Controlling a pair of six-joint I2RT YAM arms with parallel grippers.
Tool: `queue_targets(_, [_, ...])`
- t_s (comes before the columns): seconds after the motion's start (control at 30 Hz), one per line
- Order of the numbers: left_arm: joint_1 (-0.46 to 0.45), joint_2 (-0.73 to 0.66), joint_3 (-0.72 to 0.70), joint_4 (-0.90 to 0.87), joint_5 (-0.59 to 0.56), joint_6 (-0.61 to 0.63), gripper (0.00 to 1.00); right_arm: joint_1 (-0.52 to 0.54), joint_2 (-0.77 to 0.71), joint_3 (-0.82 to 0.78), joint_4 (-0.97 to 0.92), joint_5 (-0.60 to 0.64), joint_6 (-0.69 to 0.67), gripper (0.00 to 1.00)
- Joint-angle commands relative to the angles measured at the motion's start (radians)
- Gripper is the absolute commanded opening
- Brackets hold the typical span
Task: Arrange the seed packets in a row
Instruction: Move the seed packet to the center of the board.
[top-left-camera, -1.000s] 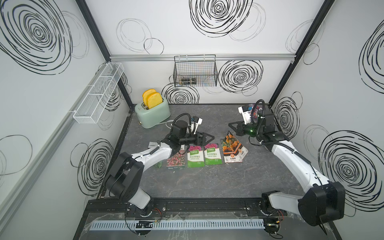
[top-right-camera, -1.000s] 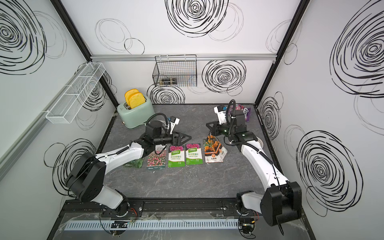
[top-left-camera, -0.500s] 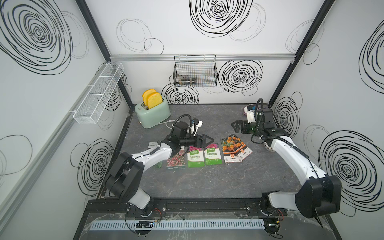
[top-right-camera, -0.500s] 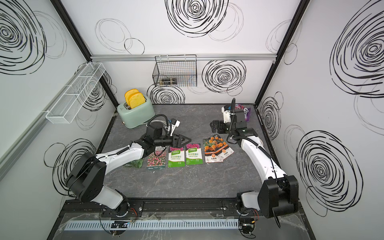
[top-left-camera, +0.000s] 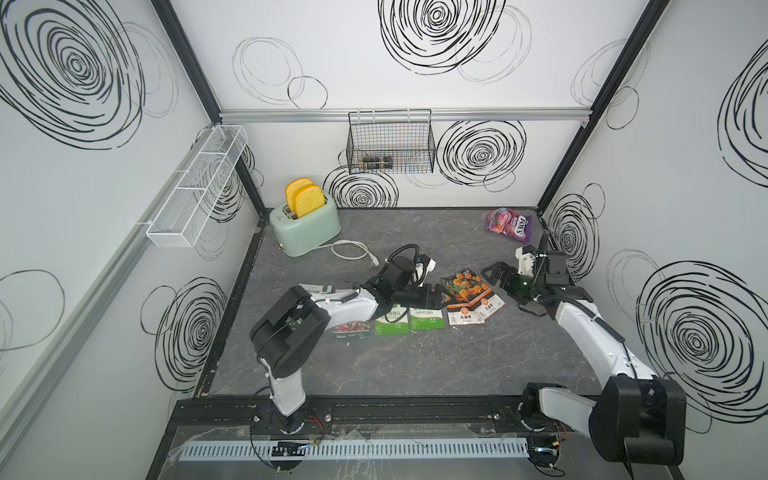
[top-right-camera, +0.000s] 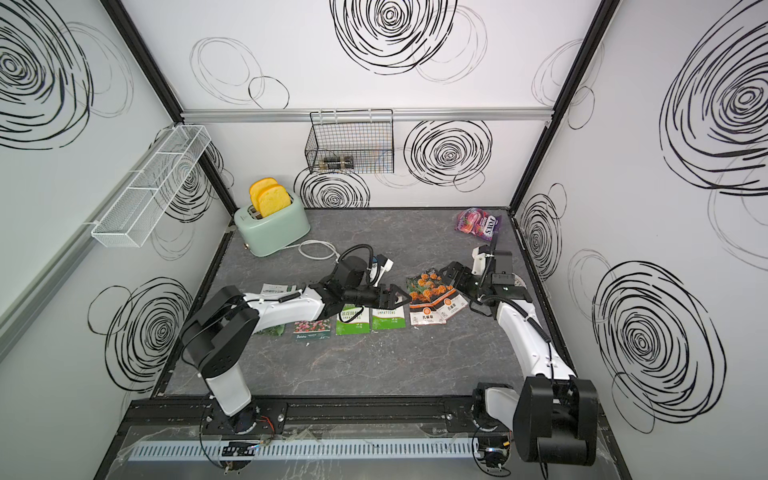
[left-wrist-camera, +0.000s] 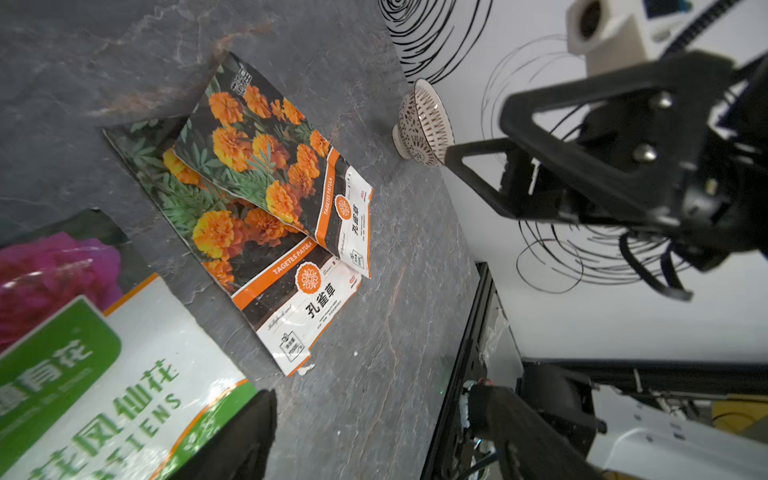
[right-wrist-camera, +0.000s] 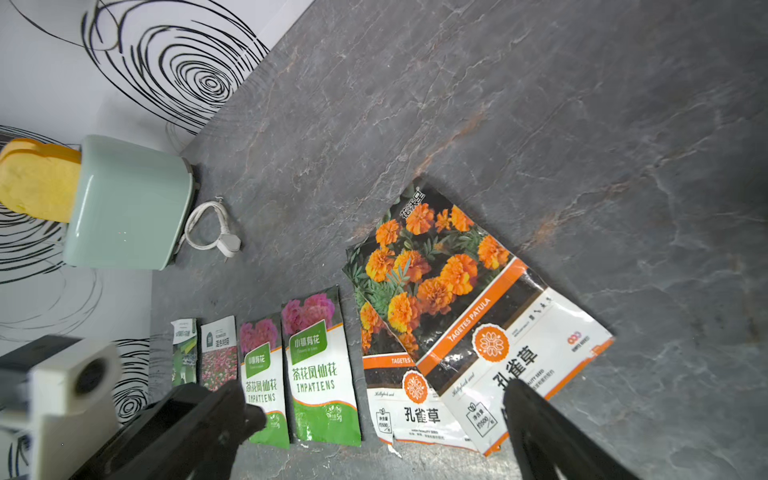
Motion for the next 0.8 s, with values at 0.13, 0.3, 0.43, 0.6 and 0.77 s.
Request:
queue_targets(0.13, [-0.04,0.167,0.162,0.12,-0.077,-0.312,0.74,0.0,-0.015,0.018,-0.001,0.027,0.03,0.98])
queue_targets(0.3, [-0.051,0.241,0.222,0.125,-0.126,-0.421,0.68,0.0,-0.02,0.023,0.015,0.036,0.026,0.99])
queue_targets(0.43, [-0.057,0.281,0.277,0.078,-0.161,-0.457,0.64,0.0,-0.023,0.02,0.023,0.036,0.015,0.99])
queue_targets(0.6, [-0.065,0.326,0.328,0.028,-0.179,-0.46,0.63,-0.001,-0.036,0.011,0.028,0.035,0.001,1.0])
queue_targets(0.77, [-0.07,0.318,0.317,-0.014,-0.196,-0.433,0.6,-0.001,-0.044,-0.004,0.036,0.021,-0.002,0.99])
